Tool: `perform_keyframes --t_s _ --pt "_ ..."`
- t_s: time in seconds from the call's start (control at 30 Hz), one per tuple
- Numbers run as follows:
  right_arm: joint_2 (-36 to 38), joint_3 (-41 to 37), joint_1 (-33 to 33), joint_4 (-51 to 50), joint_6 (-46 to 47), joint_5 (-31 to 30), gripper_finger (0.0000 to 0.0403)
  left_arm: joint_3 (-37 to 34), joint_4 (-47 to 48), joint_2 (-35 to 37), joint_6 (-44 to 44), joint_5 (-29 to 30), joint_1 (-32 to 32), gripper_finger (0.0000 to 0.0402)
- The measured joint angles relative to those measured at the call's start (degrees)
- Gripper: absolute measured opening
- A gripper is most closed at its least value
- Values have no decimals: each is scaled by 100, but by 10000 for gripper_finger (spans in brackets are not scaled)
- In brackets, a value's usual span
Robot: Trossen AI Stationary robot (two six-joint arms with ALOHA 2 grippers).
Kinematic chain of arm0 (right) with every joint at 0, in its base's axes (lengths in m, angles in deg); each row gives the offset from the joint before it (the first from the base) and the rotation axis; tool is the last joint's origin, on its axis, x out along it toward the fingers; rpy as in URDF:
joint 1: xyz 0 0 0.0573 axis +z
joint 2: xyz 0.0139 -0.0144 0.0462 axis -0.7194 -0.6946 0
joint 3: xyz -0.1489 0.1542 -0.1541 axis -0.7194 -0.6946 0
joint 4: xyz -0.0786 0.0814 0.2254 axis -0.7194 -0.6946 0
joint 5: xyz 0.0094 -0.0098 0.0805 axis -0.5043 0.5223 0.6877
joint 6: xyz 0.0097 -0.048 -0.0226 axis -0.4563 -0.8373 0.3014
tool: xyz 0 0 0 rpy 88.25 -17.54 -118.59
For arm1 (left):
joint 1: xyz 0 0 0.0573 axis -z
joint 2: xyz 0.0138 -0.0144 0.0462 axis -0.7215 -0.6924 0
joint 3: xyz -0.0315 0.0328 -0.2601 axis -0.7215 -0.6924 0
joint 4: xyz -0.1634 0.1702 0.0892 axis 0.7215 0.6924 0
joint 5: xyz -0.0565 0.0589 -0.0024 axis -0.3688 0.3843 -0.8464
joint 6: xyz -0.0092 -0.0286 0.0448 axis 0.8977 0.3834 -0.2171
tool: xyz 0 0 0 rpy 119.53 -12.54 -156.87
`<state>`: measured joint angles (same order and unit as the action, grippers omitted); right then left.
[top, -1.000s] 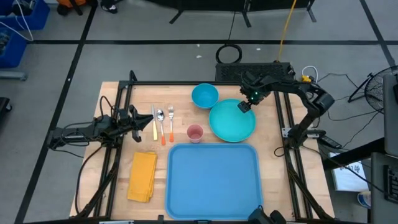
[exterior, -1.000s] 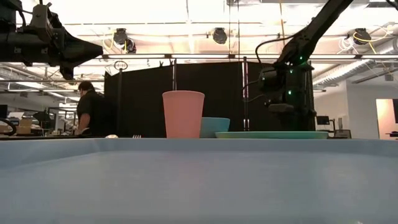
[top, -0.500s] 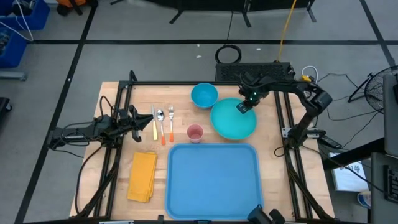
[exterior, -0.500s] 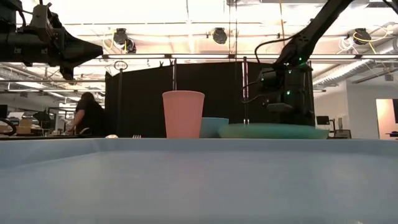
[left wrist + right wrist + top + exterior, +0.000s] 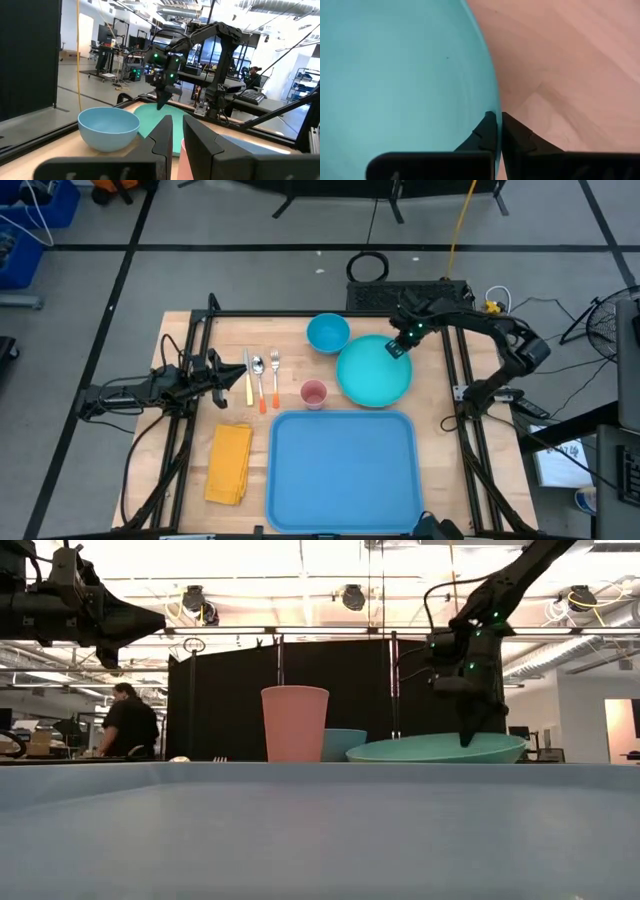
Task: Set up tray
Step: Put the light blue plate on the right side of the blue tray
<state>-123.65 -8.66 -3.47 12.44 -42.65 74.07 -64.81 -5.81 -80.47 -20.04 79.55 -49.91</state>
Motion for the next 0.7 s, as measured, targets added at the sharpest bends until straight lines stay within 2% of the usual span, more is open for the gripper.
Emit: perform_keyframes --t_s 0.3,0.47,0.6,0.7 --pt "989 0 -368 -350 -19 185 0 0 0 0 0 0 0 47" --pt "1509 74 -400 -866 -199 808 0 0 0 0 0 1 0 47" --pt "1752 214 69 -1674 -403 796 0 0 0 0 0 2 -2 47" --pt "1891 201 746 -1955 -283 797 0 0 0 0 -2 2 0 47"
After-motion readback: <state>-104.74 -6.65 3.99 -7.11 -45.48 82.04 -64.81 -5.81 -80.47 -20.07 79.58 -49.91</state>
